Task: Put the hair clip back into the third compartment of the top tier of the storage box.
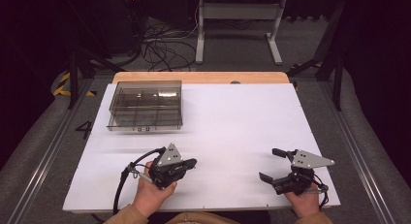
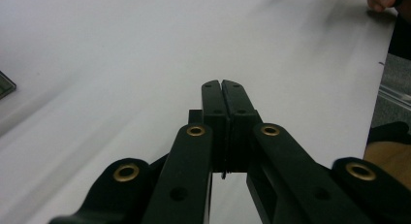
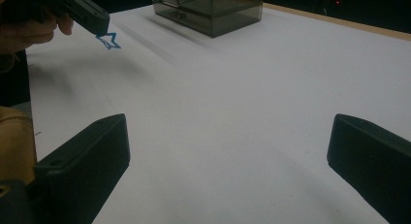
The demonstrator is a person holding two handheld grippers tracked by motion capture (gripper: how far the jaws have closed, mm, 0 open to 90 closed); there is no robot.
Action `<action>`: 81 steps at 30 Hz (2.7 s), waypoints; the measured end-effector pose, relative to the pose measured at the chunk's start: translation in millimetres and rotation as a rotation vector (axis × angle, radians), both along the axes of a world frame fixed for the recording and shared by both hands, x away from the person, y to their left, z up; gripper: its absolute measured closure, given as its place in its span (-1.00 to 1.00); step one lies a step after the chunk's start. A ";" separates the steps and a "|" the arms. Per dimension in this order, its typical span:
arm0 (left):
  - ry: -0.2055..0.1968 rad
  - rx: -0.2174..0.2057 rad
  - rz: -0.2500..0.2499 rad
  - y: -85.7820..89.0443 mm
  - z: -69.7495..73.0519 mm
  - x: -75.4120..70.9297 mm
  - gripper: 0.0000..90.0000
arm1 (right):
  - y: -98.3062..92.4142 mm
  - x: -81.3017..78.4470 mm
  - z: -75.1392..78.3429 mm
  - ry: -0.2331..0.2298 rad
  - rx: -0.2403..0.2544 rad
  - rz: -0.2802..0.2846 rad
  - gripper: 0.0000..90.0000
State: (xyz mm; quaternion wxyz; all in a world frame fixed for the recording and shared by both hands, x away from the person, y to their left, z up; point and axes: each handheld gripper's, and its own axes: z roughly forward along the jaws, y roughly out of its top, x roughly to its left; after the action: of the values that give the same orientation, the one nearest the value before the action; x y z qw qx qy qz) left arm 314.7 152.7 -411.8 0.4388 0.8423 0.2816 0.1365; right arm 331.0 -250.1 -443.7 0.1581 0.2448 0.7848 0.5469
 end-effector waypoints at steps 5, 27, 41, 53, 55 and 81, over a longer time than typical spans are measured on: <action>-0.011 -0.022 0.006 4.8 7.2 0.2 0.99 | -0.2 0.1 -0.1 0.001 0.000 -0.001 -0.96; -0.018 -0.039 0.017 12.9 22.2 4.0 0.99 | 0.1 0.1 -0.3 0.003 0.000 -0.001 -0.95; -0.019 -0.037 0.051 23.0 38.8 19.5 0.99 | 0.5 0.2 -0.6 0.006 -0.003 -0.001 -0.96; -0.002 -0.050 0.095 33.5 48.0 39.1 0.99 | 0.2 0.6 -0.9 0.009 -0.003 -0.002 -0.95; -0.001 -0.058 0.103 35.4 49.2 42.4 0.99 | 0.1 0.7 -1.1 0.012 -0.005 -0.004 -0.96; 0.001 -0.057 0.188 46.7 61.2 74.0 0.99 | 0.5 1.3 -1.7 0.018 -0.006 -0.002 -0.96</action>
State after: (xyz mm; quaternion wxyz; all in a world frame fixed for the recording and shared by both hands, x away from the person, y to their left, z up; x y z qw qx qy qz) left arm 388.7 199.4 -350.6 0.4475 0.7994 0.3635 0.1689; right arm 332.3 -249.6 -445.4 0.1525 0.2500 0.7876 0.5421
